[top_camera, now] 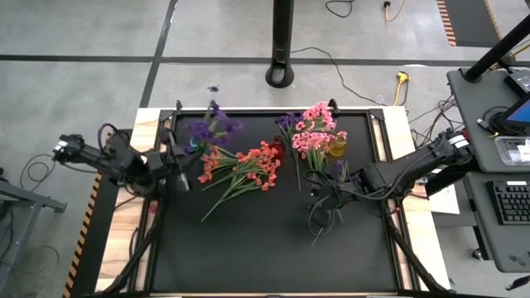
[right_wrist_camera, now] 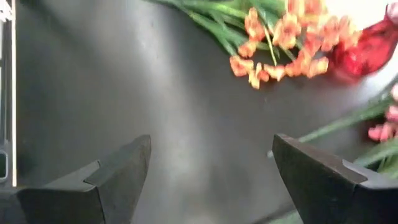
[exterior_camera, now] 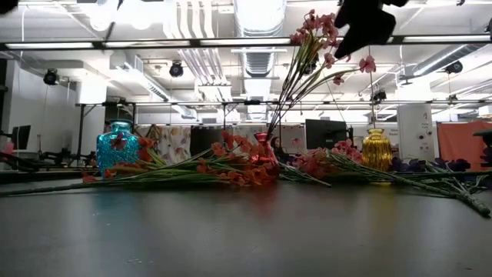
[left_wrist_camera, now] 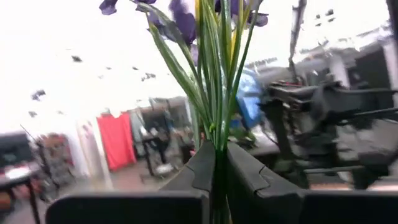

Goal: Sort flowers into vase by color
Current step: Put the bottom left purple flower into the blue vase

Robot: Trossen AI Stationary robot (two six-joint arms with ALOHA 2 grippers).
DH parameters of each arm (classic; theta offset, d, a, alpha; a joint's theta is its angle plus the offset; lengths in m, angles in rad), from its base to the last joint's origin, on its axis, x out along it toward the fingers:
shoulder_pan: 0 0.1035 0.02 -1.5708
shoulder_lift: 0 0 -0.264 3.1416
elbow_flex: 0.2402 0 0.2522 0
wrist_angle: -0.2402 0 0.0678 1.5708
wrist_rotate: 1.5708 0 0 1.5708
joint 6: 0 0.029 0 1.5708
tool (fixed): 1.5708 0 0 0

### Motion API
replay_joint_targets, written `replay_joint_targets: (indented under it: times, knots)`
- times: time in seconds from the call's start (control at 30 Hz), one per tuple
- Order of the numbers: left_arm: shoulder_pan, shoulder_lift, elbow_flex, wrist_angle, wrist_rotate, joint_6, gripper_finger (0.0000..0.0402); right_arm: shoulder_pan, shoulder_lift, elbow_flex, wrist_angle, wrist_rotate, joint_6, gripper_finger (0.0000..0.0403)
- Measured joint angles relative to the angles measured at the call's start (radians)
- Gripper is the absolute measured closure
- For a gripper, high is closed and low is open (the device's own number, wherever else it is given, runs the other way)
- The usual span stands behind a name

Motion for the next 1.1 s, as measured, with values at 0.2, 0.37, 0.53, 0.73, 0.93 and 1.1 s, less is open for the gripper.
replay_joint_targets:
  times: [0.2,0.37,0.53,0.73,0.93,1.1]
  knots:
    - [0.24,-0.074,-0.231,0.315,0.065,0.12,0.0398,-0.001,0.012,-0.001,0.106,0.011,-0.074,0.0076]
    - [0.46,-0.099,-0.353,0.422,0.134,0.017,0.0398,-0.005,0.019,-0.001,0.159,0.026,-0.112,0.0076]
    - [0.62,-0.087,-0.375,0.42,0.137,-0.165,0.0398,-0.005,0.028,-0.001,0.176,0.038,-0.13,0.0076]
    - [0.73,-0.065,-0.366,0.422,0.167,-0.216,0.0398,-0.006,0.042,-0.002,0.172,0.052,-0.132,0.0076]
    - [0.745,-0.049,-0.366,0.428,0.234,-0.215,0.0398,-0.006,0.059,-0.002,0.172,0.052,-0.133,0.0076]
    - [0.746,-0.049,-0.366,0.432,0.24,-0.197,0.0398,-0.006,0.059,-0.002,0.173,0.052,-0.131,0.0076]
